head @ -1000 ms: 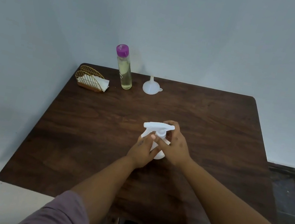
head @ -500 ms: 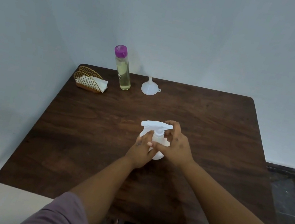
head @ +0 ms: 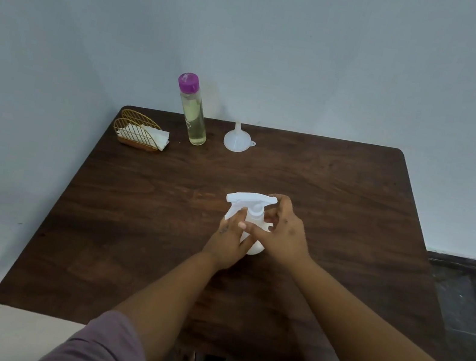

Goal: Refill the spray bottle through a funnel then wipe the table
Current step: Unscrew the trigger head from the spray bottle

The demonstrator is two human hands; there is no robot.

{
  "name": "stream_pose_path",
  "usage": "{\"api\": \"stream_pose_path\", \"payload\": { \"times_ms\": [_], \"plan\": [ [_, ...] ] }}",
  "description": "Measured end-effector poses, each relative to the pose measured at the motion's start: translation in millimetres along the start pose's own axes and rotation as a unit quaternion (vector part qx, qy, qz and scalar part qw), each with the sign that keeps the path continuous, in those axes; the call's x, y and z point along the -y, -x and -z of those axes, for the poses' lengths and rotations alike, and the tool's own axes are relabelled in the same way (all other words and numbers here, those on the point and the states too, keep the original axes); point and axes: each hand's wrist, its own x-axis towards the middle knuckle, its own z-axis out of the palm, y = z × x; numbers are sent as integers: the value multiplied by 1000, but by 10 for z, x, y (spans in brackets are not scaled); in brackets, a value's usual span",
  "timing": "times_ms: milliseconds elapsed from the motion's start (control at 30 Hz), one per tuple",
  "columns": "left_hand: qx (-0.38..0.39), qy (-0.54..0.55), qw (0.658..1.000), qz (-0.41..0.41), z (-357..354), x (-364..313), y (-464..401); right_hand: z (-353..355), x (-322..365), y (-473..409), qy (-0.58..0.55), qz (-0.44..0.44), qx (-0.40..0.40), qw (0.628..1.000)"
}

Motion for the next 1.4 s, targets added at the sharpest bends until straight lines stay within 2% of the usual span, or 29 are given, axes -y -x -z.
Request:
{"api": "stream_pose_path", "payload": {
  "times_ms": [67,233,400,467,600,833,1067,1400],
  "plan": [
    [-2,2,1000,3,-4,-8,-3,-12,23,-32,17,16,-21,999],
    [-5,18,1000,10,34,-28,-38,191,-24,-16,38,27,23,999],
    [1,15,1000,10,24,-17,-21,187,44,-18,18,30,15,999],
    [4,24,1000,4,-6,32,-42,63,111,-53,42,40,-2,998],
    [15,78,996,32,43,47,-58,-46,196,-104,41,-2,-53,998],
    [45,80,995,34,286,-69,-55,134,346,-188,39,-27,2,999],
    [49,56,997,35,370,-114,-79,208,633,-227,63,8,49,997],
    [70,-29,997,-8,506,-192,-53,277,1032,-186,10,37,-44,998]
  ]
}}
